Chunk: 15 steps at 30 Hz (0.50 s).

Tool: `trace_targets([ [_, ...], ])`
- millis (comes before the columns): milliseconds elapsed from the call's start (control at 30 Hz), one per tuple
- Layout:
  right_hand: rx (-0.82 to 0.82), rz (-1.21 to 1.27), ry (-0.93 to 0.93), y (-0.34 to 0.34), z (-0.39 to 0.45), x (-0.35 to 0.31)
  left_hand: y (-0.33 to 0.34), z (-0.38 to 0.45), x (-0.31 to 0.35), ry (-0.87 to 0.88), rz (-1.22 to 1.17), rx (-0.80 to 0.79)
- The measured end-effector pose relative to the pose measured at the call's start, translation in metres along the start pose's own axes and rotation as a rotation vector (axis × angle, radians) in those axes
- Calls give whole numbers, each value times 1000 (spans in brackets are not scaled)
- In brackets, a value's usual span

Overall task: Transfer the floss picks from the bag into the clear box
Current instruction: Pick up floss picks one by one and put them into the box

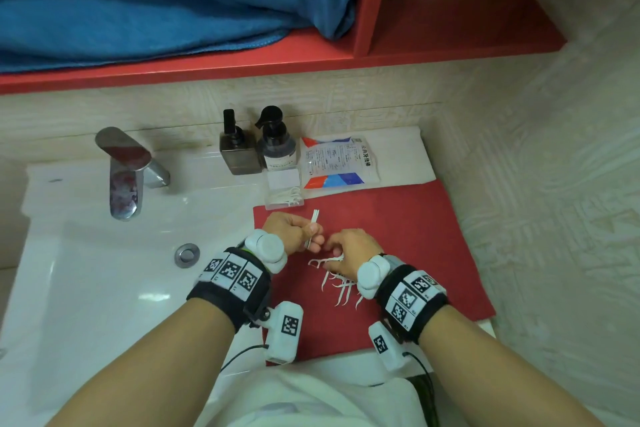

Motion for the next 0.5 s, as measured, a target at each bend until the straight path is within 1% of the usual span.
trace_targets([
  [67, -6, 53, 40, 2, -1, 4, 0, 1, -2, -4, -1, -2],
  [233, -80, 47, 81, 12, 1, 8, 3, 1, -9, -19, -21, 2],
  [300, -36, 61, 91, 9, 1, 10, 2, 2, -10, -21, -30, 19],
  [400, 85, 93, 120, 0, -1, 16, 2, 5, -13, -24, -43, 31],
  [500, 144, 147, 156, -4, -1, 21, 2, 9, -20, -34, -71, 47],
])
Point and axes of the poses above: each hand's wrist, its own z-axis towards the middle knuckle, its own y-axis out of the palm, x = y × z, the point moved 9 cm from there along z, towards the middle knuckle, and after that the axes turned 7 degrees about -y, right-handed, at the moved point
